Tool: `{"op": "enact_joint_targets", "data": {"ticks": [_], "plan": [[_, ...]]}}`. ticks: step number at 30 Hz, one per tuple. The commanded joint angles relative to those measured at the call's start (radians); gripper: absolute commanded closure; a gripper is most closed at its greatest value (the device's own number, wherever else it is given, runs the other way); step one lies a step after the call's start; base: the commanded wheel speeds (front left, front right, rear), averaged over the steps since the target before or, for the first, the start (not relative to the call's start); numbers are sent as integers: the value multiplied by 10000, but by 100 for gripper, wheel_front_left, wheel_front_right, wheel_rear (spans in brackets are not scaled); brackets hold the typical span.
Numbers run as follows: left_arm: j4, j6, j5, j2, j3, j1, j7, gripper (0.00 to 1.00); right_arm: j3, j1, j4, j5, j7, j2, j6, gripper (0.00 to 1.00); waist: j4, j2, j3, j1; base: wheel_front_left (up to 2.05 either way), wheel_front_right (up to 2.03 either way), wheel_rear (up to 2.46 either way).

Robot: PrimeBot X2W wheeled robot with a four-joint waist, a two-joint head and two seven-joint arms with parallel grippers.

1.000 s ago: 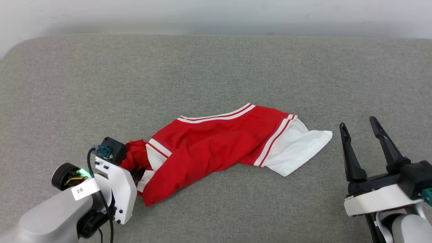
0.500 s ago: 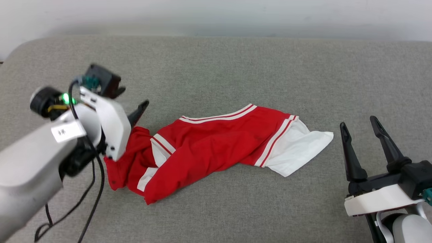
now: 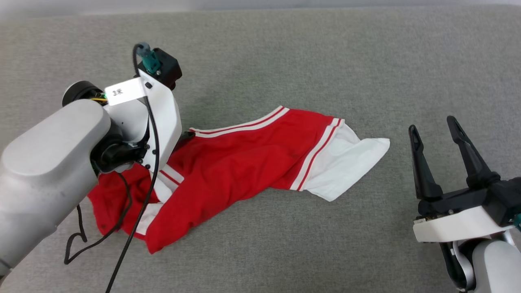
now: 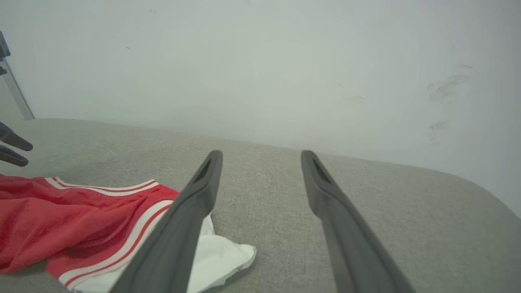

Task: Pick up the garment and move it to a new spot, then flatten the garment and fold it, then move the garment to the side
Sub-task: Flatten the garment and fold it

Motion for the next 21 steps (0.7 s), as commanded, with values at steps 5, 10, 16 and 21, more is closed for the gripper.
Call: {"op": "enact_joint_targets", "data": {"ticks": [5,10,16,21], "plan": [[986,-229,297,-393,-470,-195,622,0,52,-350,29,-6,-111,52,-13,0,-370,0,516,-1,0,0,0],[1673,-346,518,-730,-825,531,970,0,54,-472,99,-26,-186,80,-13,0,-457,0,669,-1,0,0,0],[1856,-407,549,-897,-1029,1047,801,100,-42,-528,198,-75,-228,76,-14,0,-363,0,597,-1,0,0,0],[1372,-401,929,-671,-954,672,-155,100,-43,-406,274,-75,-256,69,-13,0,-163,0,225,-1,0,0,0]]}}
